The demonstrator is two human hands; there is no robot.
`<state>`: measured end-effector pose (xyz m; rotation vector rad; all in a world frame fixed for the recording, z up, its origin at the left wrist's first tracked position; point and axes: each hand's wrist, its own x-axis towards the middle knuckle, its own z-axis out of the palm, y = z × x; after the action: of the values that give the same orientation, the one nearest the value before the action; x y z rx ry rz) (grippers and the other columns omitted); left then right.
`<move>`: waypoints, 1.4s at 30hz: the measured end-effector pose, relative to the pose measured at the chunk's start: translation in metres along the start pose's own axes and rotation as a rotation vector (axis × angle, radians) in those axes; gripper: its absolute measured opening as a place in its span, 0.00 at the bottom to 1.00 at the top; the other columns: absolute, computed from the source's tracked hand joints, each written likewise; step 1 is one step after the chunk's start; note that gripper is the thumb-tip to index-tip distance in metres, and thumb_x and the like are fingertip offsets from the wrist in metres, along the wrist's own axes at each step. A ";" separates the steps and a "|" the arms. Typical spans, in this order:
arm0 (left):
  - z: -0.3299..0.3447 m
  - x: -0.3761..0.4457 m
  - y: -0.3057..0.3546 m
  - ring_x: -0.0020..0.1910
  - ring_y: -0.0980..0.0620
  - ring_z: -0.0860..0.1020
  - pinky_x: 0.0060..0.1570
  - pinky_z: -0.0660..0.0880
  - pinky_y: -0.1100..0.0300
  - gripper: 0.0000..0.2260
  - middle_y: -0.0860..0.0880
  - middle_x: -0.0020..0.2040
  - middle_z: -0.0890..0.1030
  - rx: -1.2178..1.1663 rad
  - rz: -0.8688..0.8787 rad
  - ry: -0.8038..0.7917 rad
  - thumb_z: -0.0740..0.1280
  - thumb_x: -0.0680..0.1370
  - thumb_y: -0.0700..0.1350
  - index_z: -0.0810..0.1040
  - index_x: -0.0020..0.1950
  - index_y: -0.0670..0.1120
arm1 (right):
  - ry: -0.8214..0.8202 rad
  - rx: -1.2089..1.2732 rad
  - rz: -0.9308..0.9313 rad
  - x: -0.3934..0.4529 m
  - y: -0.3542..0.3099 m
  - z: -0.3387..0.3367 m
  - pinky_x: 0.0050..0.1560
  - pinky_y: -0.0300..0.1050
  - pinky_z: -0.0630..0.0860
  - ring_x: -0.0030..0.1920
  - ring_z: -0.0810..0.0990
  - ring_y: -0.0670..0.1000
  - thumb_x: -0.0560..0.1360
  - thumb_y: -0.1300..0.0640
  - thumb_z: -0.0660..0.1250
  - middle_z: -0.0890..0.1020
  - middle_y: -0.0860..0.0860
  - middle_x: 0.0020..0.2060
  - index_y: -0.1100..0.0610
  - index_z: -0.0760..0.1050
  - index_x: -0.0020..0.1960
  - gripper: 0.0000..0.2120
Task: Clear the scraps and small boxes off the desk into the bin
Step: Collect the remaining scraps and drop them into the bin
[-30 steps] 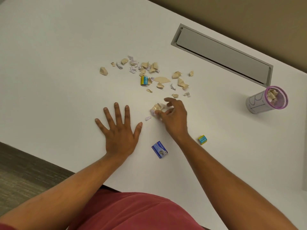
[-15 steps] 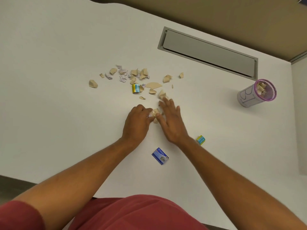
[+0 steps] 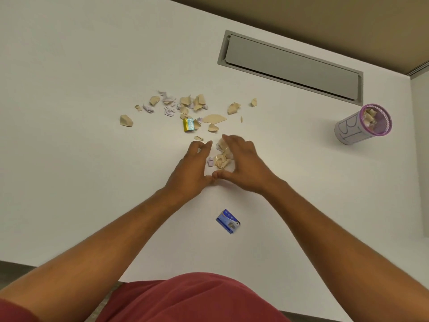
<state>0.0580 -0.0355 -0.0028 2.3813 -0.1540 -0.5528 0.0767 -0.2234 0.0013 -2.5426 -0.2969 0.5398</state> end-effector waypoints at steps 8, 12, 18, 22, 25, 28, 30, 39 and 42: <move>-0.021 -0.010 -0.023 0.65 0.52 0.78 0.62 0.77 0.59 0.39 0.53 0.70 0.77 -0.344 -0.060 -0.004 0.71 0.79 0.34 0.58 0.85 0.52 | 0.131 0.128 0.107 -0.015 -0.004 0.003 0.71 0.48 0.67 0.70 0.67 0.54 0.65 0.45 0.82 0.68 0.47 0.73 0.48 0.64 0.78 0.47; -0.008 -0.024 -0.061 0.76 0.45 0.72 0.76 0.69 0.47 0.21 0.45 0.74 0.77 0.052 0.068 0.294 0.63 0.85 0.40 0.70 0.79 0.47 | 0.123 -0.047 0.238 -0.022 -0.024 0.020 0.70 0.52 0.65 0.72 0.61 0.56 0.58 0.31 0.79 0.61 0.49 0.76 0.48 0.55 0.81 0.60; 0.012 -0.030 -0.085 0.85 0.43 0.52 0.83 0.51 0.40 0.27 0.49 0.86 0.55 0.527 0.225 0.192 0.50 0.87 0.58 0.57 0.85 0.52 | 0.279 0.028 0.182 -0.013 -0.025 0.044 0.67 0.52 0.71 0.65 0.66 0.55 0.68 0.39 0.77 0.68 0.51 0.70 0.50 0.69 0.74 0.39; 0.011 -0.031 -0.081 0.86 0.45 0.48 0.83 0.49 0.40 0.31 0.51 0.87 0.51 0.569 0.210 0.196 0.48 0.85 0.64 0.52 0.86 0.54 | 0.295 0.084 0.135 -0.016 -0.014 0.035 0.63 0.46 0.71 0.68 0.67 0.54 0.72 0.45 0.76 0.68 0.49 0.71 0.50 0.68 0.75 0.35; 0.011 -0.031 -0.082 0.86 0.45 0.47 0.83 0.49 0.40 0.31 0.50 0.87 0.50 0.580 0.208 0.197 0.47 0.85 0.65 0.51 0.86 0.54 | 0.224 -0.051 0.082 -0.016 -0.016 0.026 0.63 0.46 0.69 0.72 0.64 0.54 0.71 0.43 0.77 0.64 0.48 0.75 0.50 0.64 0.78 0.40; 0.012 -0.031 -0.082 0.86 0.44 0.48 0.83 0.49 0.40 0.32 0.49 0.87 0.50 0.585 0.217 0.208 0.46 0.85 0.65 0.51 0.86 0.53 | 0.065 -0.271 -0.064 -0.011 -0.023 0.020 0.70 0.52 0.70 0.76 0.61 0.57 0.73 0.43 0.75 0.56 0.50 0.81 0.49 0.55 0.82 0.44; 0.012 -0.030 -0.083 0.86 0.44 0.48 0.83 0.49 0.40 0.32 0.49 0.87 0.51 0.587 0.222 0.210 0.47 0.85 0.65 0.52 0.86 0.52 | -0.036 -0.416 -0.126 -0.007 -0.025 0.017 0.71 0.55 0.72 0.77 0.60 0.60 0.77 0.45 0.71 0.53 0.50 0.83 0.48 0.52 0.83 0.41; 0.016 -0.029 -0.088 0.86 0.42 0.51 0.82 0.50 0.38 0.32 0.48 0.86 0.53 0.563 0.252 0.251 0.47 0.85 0.65 0.55 0.86 0.52 | 0.050 -0.538 -0.159 -0.030 -0.029 0.037 0.47 0.54 0.83 0.73 0.68 0.60 0.80 0.67 0.62 0.66 0.54 0.79 0.53 0.67 0.77 0.27; 0.017 -0.028 -0.089 0.86 0.42 0.50 0.82 0.50 0.38 0.32 0.47 0.87 0.52 0.571 0.255 0.244 0.46 0.84 0.65 0.53 0.86 0.52 | 0.117 -0.541 -0.190 -0.035 -0.028 0.050 0.42 0.54 0.84 0.65 0.76 0.62 0.74 0.70 0.70 0.76 0.59 0.70 0.61 0.76 0.69 0.24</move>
<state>0.0218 0.0296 -0.0622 2.8904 -0.5599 -0.0949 0.0204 -0.1883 -0.0121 -3.0004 -0.7155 0.2569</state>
